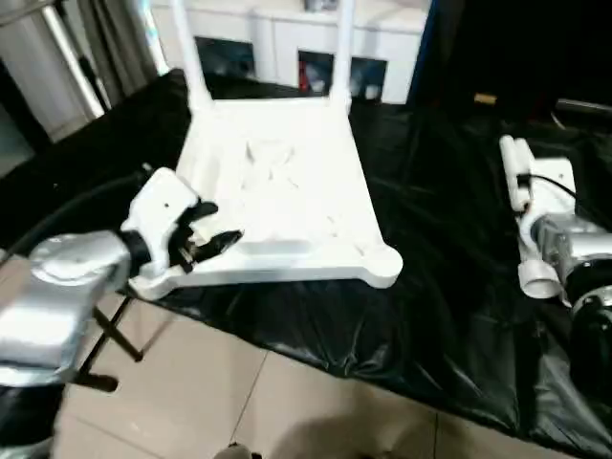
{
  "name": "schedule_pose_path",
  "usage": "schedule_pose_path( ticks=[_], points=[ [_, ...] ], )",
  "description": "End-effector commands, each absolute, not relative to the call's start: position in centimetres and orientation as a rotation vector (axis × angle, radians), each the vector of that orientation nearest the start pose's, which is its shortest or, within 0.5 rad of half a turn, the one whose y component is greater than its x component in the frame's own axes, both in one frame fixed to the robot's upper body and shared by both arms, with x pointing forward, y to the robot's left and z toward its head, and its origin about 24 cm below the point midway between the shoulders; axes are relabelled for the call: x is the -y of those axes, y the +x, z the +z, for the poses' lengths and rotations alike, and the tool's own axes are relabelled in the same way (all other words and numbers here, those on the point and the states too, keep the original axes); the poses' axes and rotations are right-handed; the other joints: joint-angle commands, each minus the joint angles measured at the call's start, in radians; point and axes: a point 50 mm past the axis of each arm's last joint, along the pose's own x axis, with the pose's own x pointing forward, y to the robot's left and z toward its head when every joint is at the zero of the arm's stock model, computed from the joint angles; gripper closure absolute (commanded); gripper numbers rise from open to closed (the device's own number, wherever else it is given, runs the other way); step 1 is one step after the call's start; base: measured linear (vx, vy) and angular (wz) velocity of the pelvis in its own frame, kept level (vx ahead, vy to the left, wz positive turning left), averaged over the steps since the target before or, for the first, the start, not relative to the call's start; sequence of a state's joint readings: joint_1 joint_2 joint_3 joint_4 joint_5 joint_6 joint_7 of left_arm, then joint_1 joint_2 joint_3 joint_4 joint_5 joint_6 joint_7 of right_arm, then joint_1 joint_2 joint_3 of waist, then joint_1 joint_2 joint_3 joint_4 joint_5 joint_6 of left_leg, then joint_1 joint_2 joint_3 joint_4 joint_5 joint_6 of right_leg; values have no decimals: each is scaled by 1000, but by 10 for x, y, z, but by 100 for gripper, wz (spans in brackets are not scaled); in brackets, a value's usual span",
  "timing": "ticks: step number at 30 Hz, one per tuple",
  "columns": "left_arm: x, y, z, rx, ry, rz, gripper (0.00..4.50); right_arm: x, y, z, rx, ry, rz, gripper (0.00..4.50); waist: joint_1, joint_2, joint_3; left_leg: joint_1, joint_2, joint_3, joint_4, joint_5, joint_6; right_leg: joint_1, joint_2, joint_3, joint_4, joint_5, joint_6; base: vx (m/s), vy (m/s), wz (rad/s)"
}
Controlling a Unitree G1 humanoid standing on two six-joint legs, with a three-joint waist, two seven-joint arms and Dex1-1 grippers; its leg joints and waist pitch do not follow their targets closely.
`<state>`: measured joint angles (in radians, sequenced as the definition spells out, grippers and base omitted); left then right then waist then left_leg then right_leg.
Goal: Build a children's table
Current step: Rotate table base, then pick table leg
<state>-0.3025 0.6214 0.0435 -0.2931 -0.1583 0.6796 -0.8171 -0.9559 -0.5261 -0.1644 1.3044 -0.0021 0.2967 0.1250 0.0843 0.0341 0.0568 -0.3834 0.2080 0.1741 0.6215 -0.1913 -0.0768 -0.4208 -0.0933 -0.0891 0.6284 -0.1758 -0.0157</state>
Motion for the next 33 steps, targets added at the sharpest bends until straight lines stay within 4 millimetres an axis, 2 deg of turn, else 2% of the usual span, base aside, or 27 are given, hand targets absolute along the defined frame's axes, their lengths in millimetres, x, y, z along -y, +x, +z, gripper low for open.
schedule_pose_path(
  ticks=[1, 5, 7, 13, 14, 15, 17, 22, 26, 31, 33],
  points=[
    [-202, 271, 152, -263, 411, -754, 157, 303, 367, 89, -582, -121, -272, 150, 3, -14, -64, 12, 6, 6, -70, -215, 16, 54, -38, 39, -69, -256, -223, 0, 0, 0],
    [-202, 268, 154, -278, 406, -774, 157, 305, 365, 87, -604, -109, -271, 150, 5, -16, -61, 12, 5, 4, -71, -241, 5, 50, -38, 38, -74, -303, -197, 0, 0, 0],
    [-200, 264, 156, -295, 400, -809, 157, 306, 362, 84, -635, -97, -265, 150, 6, -16, -60, 10, 4, 3, -72, -242, 1, 49, -38, 37, -73, -305, -194, 0, 0, 0],
    [-192, 254, 160, -317, 380, -916, 157, 315, 358, 86, -647, -85, -278, 150, 8, -21, -60, 4, 5, 3, -71, -210, 1, 53, -37, 37, -66, -252, -212, 0, 0, 0],
    [-191, 254, 161, -313, 379, -912, 157, 318, 360, 91, -615, -71, -294, 150, 8, -21, -60, 5, 5, 3, -71, -212, 2, 53, -37, 38, -67, -253, -212, 0, 0, 0],
    [-191, 254, 161, -313, 377, -909, 157, 320, 359, 93, -608, -72, -301, 150, 7, -26, -59, 4, 4, 4, -70, -212, 3, 53, -37, 37, -68, -259, -209, 0, 0, 0],
    [-190, 254, 160, -319, 380, -909, 157, 324, 358, 94, -611, -77, -303, 150, 7, -26, -58, 5, 4, 3, -70, -210, 4, 53, -37, 37, -69, -271, -202, 0, 0, 0],
    [-191, 252, 159, -341, 382, -915, 157, 325, 351, 83, -684, -75, -276, 150, 6, -26, -55, 4, 4, 3, -71, -221, 4, 52, -36, 36, -71, -288, -198, 0, 0, 0],
    [-192, 250, 160, -353, 381, -923, 157, 323, 346, 74, -725, -22, -244, 150, 6, -30, -53, 4, 4, 3, -71, -219, 5, 52, -37, 37, -71, -289, -201, 0, 0, 0],
    [-193, 248, 161, -365, 380, -929, 157, 320, 345, 73, -730, 71, -217, 150, 9, -30, -52, 5, 6, 2, -72, -222, 6, 52, -38, 36, -71, -299, -201, 0, 0, 0],
    [-194, 246, 161, -372, 377, -936, 154, 319, 345, 73, -742, 89, -203, 164, 9, -29, -52, 4, 6, 2, -72, -219, 5, 52, -37, 36, -71, -294, -205, 0, 0, 0]
  ],
)
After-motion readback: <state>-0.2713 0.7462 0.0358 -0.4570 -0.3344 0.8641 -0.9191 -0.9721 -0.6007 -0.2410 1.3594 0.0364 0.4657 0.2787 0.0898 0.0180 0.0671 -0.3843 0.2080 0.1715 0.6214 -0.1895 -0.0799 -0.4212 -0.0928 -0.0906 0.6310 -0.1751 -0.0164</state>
